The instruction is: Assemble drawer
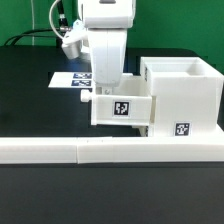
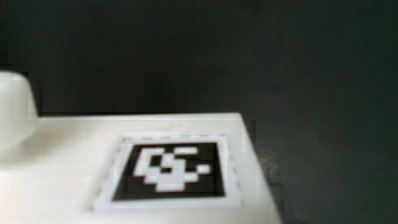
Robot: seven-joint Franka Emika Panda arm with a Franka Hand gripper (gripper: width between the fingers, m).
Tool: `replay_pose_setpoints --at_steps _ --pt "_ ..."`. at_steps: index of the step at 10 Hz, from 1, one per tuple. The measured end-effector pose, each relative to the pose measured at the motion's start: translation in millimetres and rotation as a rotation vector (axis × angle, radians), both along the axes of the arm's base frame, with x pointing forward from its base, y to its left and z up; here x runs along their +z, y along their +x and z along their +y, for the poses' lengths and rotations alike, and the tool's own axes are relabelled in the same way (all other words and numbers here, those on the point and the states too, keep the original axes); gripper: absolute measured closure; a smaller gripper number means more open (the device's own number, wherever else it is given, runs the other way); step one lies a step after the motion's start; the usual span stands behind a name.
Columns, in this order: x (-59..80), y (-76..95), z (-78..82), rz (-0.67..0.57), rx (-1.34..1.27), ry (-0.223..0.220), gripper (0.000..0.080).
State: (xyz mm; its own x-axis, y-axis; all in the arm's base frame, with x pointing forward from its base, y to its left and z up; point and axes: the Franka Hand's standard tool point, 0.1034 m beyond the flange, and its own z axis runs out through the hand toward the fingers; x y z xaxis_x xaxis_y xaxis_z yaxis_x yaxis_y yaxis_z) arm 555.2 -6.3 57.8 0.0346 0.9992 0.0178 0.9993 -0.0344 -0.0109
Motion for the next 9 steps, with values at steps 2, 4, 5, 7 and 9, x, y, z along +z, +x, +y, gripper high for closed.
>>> replay_pose_setpoints --at_steps 2,4,5,7,9 --pt "-0.8 -0.6 -1.1 -0.001 -0.003 0.0 0.0757" --pt "-0.9 -0.8 -1.4 0.0 -0.004 0.0 0.0757" --pt "-1.3 -1.4 -0.8 0.0 -0.002 0.0 0.0757" --pt "-2.1 -2.6 3.4 -0.009 0.003 0.003 0.0757" --pt "-2.5 0.0 3.9 -0.042 0.002 0.007 0.0757"
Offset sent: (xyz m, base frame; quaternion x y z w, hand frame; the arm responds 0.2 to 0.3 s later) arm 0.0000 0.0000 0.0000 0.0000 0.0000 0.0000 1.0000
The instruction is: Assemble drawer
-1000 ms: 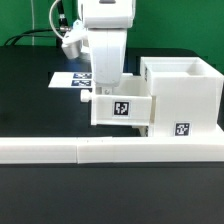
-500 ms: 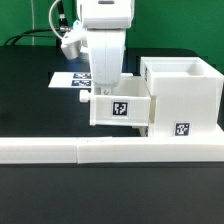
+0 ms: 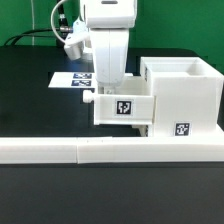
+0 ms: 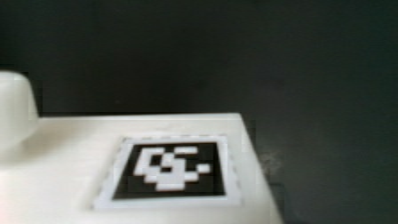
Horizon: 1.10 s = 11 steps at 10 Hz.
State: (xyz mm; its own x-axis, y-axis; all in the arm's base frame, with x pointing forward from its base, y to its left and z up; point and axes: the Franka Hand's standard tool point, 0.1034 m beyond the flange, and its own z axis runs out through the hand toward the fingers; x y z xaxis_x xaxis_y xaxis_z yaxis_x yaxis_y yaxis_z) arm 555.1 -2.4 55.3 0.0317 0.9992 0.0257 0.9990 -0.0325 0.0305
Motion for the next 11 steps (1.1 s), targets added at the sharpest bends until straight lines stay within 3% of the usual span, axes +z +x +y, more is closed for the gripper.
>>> replay_pose_setpoints --at_steps 11 --pt "-0.8 -1.2 2.2 -0.003 0.013 0.001 0.0757"
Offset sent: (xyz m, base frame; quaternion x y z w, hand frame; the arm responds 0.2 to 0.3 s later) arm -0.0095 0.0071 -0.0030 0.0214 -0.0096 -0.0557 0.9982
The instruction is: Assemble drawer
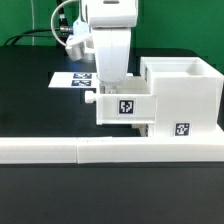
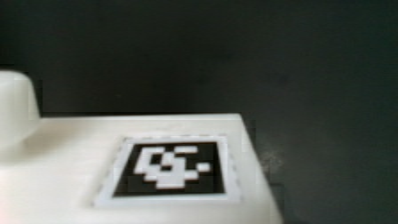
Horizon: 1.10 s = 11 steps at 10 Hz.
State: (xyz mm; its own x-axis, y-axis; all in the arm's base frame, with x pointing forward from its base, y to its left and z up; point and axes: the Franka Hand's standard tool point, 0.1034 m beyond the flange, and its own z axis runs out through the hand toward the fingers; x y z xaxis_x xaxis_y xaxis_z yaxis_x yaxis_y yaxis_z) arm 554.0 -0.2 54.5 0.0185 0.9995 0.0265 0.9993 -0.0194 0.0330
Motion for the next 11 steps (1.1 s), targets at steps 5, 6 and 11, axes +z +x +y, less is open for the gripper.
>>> replay_pose_setpoints --at_steps 5,6,11 --pt "-1.4 -1.9 -0.7 0.004 0.022 -0.007 0.0757" --pt "-1.8 -2.3 -0.5 0.004 0.03 -0.01 0.0757" --pt "-1.8 -2.2 -0.6 0.004 0.037 -0.013 0.0757"
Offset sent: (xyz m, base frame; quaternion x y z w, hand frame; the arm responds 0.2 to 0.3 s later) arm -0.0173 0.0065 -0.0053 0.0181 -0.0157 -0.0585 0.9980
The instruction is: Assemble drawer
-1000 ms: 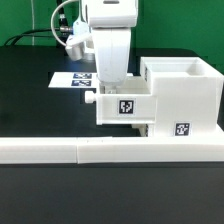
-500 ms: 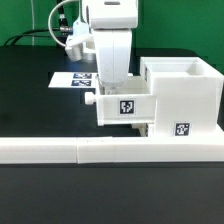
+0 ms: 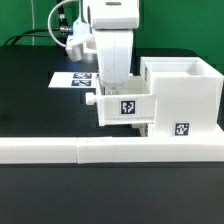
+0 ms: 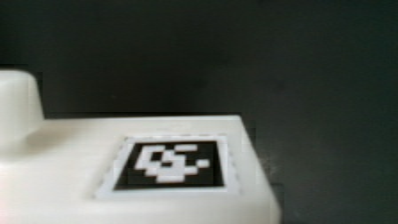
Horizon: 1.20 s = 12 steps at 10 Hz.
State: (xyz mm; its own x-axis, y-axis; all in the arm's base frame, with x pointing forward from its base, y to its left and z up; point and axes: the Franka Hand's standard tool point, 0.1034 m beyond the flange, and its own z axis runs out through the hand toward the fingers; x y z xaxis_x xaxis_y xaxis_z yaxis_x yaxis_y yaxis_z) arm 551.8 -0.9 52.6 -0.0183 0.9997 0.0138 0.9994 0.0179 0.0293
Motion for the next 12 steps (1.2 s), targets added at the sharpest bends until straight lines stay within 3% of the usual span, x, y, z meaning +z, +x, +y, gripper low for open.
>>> replay_pose_setpoints --at_steps 12 --pt "-0.3 -1.8 7.8 0.011 -0.055 -0.003 0.0757"
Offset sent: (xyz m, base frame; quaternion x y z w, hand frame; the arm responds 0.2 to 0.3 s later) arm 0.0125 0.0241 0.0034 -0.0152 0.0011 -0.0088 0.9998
